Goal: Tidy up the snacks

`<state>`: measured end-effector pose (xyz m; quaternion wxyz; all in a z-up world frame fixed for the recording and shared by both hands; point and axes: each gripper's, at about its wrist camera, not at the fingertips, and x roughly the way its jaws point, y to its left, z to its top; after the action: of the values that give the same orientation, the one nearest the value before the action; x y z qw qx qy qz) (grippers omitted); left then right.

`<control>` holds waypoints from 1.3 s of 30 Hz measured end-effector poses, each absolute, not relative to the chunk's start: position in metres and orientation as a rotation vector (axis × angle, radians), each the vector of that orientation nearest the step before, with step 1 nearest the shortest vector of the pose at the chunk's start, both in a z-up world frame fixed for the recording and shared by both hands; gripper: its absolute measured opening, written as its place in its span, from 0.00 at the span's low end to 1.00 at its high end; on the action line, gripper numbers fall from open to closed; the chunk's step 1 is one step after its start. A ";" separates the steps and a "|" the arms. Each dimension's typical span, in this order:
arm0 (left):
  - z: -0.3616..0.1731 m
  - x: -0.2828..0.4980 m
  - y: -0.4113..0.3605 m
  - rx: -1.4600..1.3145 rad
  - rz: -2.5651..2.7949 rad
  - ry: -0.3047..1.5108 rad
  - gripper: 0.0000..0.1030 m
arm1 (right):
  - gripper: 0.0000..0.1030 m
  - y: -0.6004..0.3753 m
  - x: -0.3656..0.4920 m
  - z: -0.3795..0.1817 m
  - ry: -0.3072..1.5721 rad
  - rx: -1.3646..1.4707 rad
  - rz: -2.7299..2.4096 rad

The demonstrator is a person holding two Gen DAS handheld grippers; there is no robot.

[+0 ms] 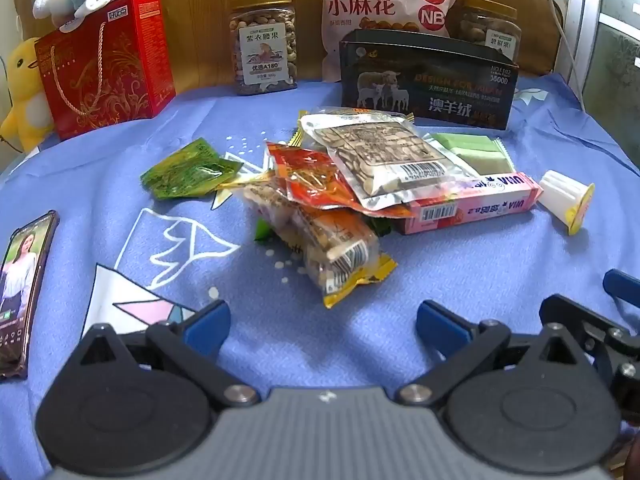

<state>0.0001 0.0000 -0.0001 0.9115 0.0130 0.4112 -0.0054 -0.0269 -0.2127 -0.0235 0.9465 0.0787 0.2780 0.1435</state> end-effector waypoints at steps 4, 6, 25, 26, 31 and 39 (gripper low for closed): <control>0.000 0.000 0.000 0.027 -0.011 0.847 1.00 | 1.00 -0.213 -0.027 -0.024 0.567 0.162 0.293; 0.000 0.000 0.000 0.027 -0.012 0.846 1.00 | 1.00 -0.212 -0.028 -0.024 0.568 0.161 0.294; 0.002 0.000 0.000 0.023 -0.014 0.846 1.00 | 1.00 -0.212 -0.030 -0.024 0.563 0.154 0.293; 0.002 0.000 0.000 0.023 -0.014 0.845 1.00 | 1.00 -0.213 -0.029 -0.024 0.563 0.155 0.293; 0.002 0.000 0.000 0.023 -0.014 0.844 1.00 | 1.00 -0.213 -0.028 -0.024 0.562 0.153 0.293; 0.004 -0.003 0.001 0.021 -0.036 0.835 1.00 | 1.00 -0.208 -0.029 -0.024 0.567 0.130 0.284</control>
<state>-0.0028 0.0012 0.0037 0.9140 0.0100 0.4052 -0.0177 -0.0287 -0.2079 -0.0242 0.9481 0.0640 0.2785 0.1397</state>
